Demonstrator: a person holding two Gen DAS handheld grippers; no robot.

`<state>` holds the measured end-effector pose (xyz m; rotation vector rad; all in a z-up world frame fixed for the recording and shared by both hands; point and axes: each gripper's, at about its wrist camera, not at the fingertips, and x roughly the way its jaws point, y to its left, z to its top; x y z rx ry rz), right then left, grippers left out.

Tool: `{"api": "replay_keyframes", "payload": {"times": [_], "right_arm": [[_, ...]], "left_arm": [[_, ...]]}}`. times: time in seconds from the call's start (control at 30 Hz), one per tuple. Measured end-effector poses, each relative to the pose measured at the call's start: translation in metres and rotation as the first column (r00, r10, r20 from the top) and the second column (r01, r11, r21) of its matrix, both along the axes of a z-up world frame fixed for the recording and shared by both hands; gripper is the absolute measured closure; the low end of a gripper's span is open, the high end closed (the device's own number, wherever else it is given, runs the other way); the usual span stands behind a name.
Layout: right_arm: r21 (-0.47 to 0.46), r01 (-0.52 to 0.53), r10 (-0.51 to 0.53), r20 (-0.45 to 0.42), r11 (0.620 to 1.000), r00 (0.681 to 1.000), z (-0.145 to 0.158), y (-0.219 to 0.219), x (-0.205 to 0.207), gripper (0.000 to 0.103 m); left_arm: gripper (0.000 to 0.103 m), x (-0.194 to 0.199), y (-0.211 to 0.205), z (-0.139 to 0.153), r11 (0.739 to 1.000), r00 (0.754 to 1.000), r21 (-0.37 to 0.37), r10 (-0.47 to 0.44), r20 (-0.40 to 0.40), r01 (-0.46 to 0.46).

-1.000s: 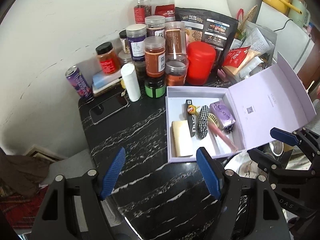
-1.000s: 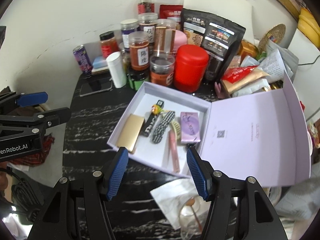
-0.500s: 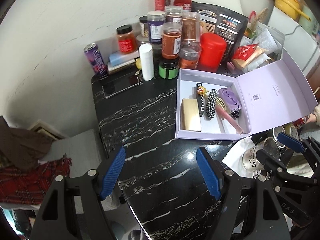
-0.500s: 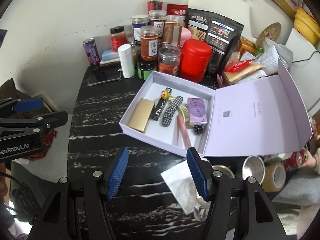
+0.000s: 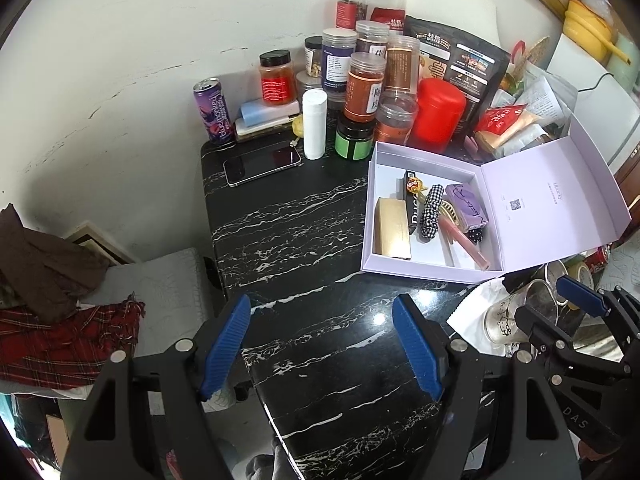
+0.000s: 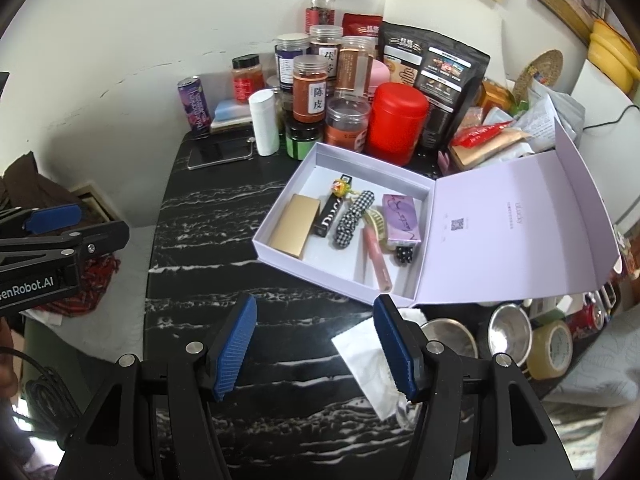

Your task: Organize rigid objects

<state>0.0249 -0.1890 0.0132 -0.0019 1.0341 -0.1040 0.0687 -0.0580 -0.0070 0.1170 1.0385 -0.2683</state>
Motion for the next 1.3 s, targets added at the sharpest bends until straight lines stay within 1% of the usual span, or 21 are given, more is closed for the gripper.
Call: {"api": "replay_keyframes", "payload": {"times": [0.33,0.73,1.3], "right_arm": [[0.008,0.02,-0.02,-0.015,1.0,1.0,0.001,0.001,-0.005,0.042],[0.01,0.033,-0.033,-0.009,0.999,0.999,0.005,0.0,-0.007,0.042],[0.004,0.047,-0.047,-0.015,0.999,0.999,0.006,-0.002,-0.008,0.042]], "left_arm": [[0.03,-0.005,0.003,0.001,1.0,1.0,0.0,-0.001,-0.005,0.001],[0.029,-0.007,0.004,0.01,1.0,1.0,-0.008,-0.015,0.014,0.015],[0.03,-0.01,-0.004,0.014,0.999,0.999,0.003,-0.035,0.023,0.035]]}}
